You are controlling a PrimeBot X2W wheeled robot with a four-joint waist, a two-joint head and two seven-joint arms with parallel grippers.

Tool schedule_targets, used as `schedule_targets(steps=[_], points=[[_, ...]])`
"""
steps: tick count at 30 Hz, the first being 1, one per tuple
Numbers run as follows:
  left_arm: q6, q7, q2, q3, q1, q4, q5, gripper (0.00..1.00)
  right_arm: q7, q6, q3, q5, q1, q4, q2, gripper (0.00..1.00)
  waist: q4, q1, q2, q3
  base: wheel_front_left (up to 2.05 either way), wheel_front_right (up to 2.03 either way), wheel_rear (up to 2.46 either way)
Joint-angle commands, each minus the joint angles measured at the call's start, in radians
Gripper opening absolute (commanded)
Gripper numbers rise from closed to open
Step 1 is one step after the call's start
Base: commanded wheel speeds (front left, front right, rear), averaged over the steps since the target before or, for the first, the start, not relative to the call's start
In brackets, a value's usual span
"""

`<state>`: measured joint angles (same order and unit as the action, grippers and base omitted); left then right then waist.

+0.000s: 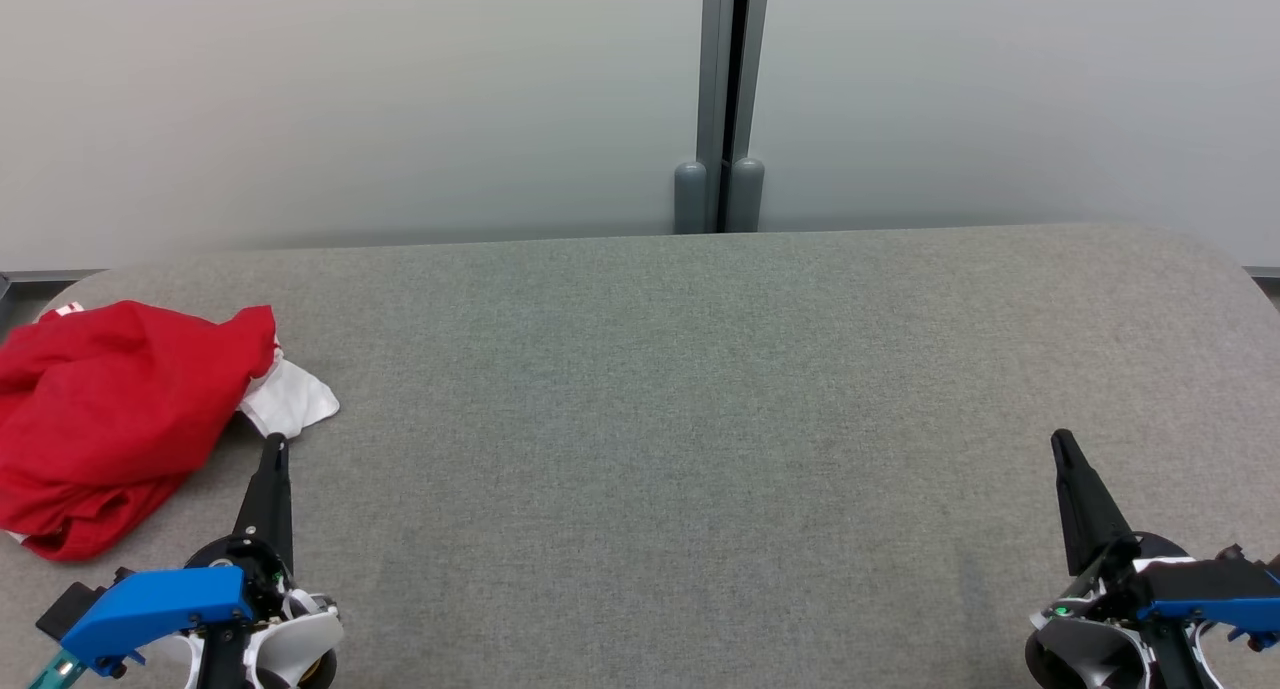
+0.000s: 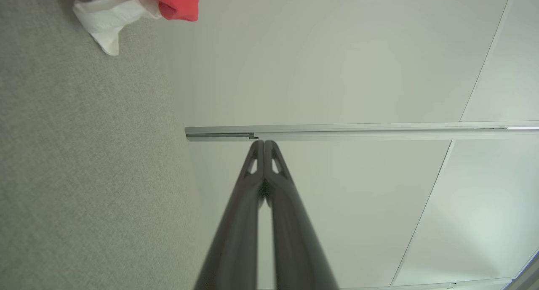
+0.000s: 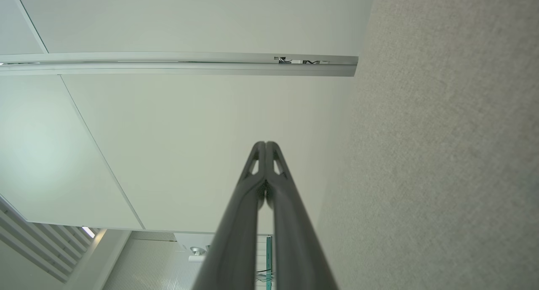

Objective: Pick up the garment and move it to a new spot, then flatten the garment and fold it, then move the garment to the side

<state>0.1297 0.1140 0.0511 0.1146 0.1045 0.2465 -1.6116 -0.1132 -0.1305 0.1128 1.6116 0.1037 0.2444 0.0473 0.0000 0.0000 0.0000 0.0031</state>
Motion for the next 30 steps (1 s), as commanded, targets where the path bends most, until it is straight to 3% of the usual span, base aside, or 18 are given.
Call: schedule_targets(steps=[1,5,6,16,30], points=[[0.004,0.003,-0.003,0.000,0.010,-0.004,-0.002,0.00,-0.003,0.000,0.002,0.003,0.011,0.001,0.006,0.00,0.000,0.0000,0.0000,0.000,0.00,0.00,0.00],[0.004,0.003,-0.003,0.000,0.010,-0.004,-0.002,0.00,-0.003,0.000,0.002,0.003,0.011,0.001,0.006,0.00,0.000,0.0000,0.0000,0.000,0.00,0.00,0.00],[0.000,0.000,0.000,0.000,0.000,0.000,0.000,1.00,0.000,0.000,0.000,0.000,0.000,0.000,0.000,1.00,0.000,0.0000,0.0000,0.000,0.00,0.00,0.00],[0.000,-0.037,-0.002,-0.010,-0.022,0.021,0.051,1.00,0.036,0.001,-0.017,-0.043,-0.022,0.022,-0.005,1.00,0.001,0.0000,0.0000,0.001,0.00,0.00,0.00],[-0.018,-0.101,-0.001,-0.025,-0.009,0.003,0.292,1.00,0.100,0.001,-0.038,-0.247,-0.023,-0.005,-0.003,1.00,0.003,0.0000,0.0000,0.003,0.00,0.00,0.00]])
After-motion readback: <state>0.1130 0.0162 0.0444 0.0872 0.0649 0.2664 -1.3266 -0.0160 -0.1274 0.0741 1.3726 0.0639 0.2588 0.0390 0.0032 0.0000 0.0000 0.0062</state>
